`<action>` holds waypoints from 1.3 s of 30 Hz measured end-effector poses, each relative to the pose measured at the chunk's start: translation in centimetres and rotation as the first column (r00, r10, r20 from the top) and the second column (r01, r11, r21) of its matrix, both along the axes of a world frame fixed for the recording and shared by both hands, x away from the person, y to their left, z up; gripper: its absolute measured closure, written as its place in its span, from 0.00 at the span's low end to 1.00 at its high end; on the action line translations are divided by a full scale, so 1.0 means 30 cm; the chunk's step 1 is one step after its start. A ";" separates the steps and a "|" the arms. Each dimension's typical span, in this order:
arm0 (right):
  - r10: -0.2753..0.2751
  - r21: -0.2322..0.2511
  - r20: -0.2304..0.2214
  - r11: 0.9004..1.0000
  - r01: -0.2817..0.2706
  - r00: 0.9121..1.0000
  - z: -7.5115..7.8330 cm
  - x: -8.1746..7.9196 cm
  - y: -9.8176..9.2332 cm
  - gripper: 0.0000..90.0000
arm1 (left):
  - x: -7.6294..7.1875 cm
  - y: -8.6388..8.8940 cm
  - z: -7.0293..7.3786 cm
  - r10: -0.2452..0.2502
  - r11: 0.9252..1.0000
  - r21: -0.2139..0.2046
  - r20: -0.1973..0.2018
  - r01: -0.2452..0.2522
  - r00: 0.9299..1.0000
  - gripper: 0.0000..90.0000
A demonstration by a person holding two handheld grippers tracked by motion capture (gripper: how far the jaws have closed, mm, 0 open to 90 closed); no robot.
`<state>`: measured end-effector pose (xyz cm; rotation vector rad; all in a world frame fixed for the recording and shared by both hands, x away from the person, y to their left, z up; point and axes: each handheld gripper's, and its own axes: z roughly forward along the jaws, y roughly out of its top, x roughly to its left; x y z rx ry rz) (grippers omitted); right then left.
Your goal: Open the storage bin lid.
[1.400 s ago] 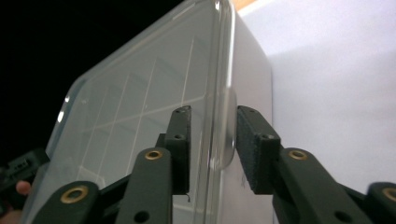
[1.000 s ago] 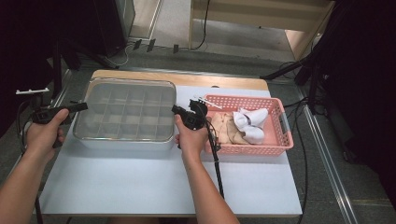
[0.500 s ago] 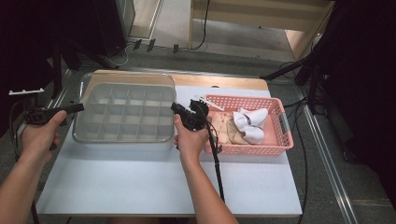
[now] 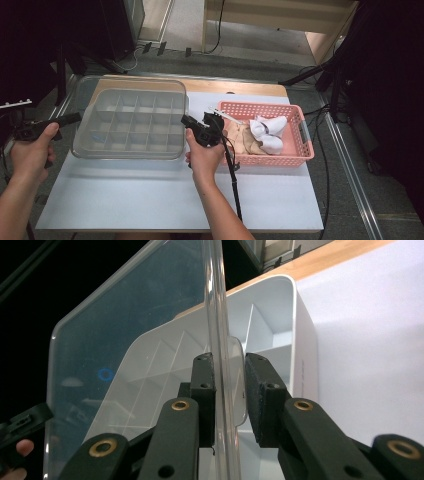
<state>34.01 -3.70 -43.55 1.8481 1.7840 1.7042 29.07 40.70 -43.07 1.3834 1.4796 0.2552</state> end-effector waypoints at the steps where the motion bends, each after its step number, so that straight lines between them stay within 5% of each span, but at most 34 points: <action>1: -0.001 0.005 -0.002 1.000 0.001 1.000 0.000 -0.005 -0.004 0.85 | -0.009 0.004 0.001 -0.007 1.000 -0.012 0.005 0.007 1.000 0.76; 17: 0.034 0.020 -0.020 0.999 -0.034 0.999 -0.014 -0.128 -0.013 0.85 | -0.162 -0.012 0.000 0.010 0.999 0.046 0.013 -0.011 1.000 0.74; 39: 0.072 0.003 -0.035 0.997 -0.072 0.997 -0.097 -0.330 -0.012 0.85 | -0.366 -0.001 -0.094 0.022 1.000 0.017 -0.040 -0.021 0.999 0.74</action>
